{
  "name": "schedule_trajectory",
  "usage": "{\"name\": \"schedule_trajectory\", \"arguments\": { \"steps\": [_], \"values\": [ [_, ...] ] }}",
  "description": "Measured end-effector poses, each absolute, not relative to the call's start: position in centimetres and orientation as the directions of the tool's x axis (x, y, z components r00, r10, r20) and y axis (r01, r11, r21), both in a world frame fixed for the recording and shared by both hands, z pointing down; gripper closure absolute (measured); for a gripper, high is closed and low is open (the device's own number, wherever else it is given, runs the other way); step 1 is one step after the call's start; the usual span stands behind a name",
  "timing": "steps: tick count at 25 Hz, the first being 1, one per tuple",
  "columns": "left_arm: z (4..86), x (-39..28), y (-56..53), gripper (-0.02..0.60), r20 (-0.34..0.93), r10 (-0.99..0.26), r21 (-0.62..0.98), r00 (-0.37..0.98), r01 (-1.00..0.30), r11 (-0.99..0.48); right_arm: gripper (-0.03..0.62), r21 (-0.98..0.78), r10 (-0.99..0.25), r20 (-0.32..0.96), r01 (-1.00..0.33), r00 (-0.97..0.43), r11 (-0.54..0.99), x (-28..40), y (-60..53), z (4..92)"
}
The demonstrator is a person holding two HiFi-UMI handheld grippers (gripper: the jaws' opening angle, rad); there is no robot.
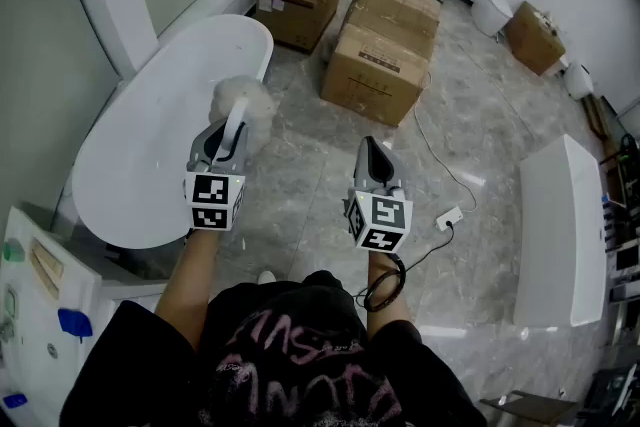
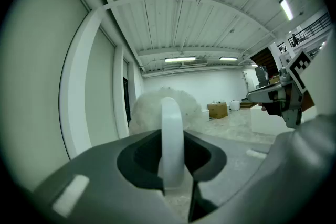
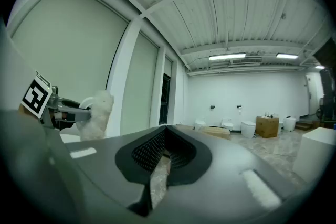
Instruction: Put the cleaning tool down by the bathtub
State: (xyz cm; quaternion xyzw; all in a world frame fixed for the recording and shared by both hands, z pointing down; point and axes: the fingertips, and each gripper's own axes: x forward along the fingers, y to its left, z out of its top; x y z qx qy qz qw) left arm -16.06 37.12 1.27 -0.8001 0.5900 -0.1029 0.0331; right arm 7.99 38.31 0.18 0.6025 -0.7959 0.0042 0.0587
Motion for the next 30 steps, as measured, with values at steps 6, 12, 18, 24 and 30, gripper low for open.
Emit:
{"name": "schedule_trajectory", "arguments": {
  "steps": [6,12,18,24,30],
  "values": [
    [2.6,-16.2,37.4,0.5,0.154,-0.94,-0.161,0.305,-0.931,-0.329,0.583,0.081,-0.958,0.113,-0.958,-0.265,0.274,6.9,38.4,1.1],
    [3.4,-16.4,37.6,0.499,0.171,-0.934,-0.173,0.315,-0.923,-0.343,0.583,0.09,-0.956,0.123,-0.956,-0.267,0.279,5.9,38.6,1.5],
    [3.9,-16.8,38.0,0.499,0.181,-0.929,-0.168,0.322,-0.921,-0.351,0.582,0.108,-0.951,0.116,-0.948,-0.286,0.298,5.2,39.6,1.8],
    [5.4,-16.7,38.1,0.499,0.216,-0.917,-0.169,0.334,-0.912,-0.373,0.58,0.097,-0.95,0.155,-0.952,-0.272,0.289,5.7,40.0,3.7],
    [6.2,-16.9,37.0,0.499,0.232,-0.912,-0.178,0.337,-0.907,-0.381,0.58,0.1,-0.943,0.18,-0.949,-0.279,0.299,5.6,39.3,5.1]
  ]
}}
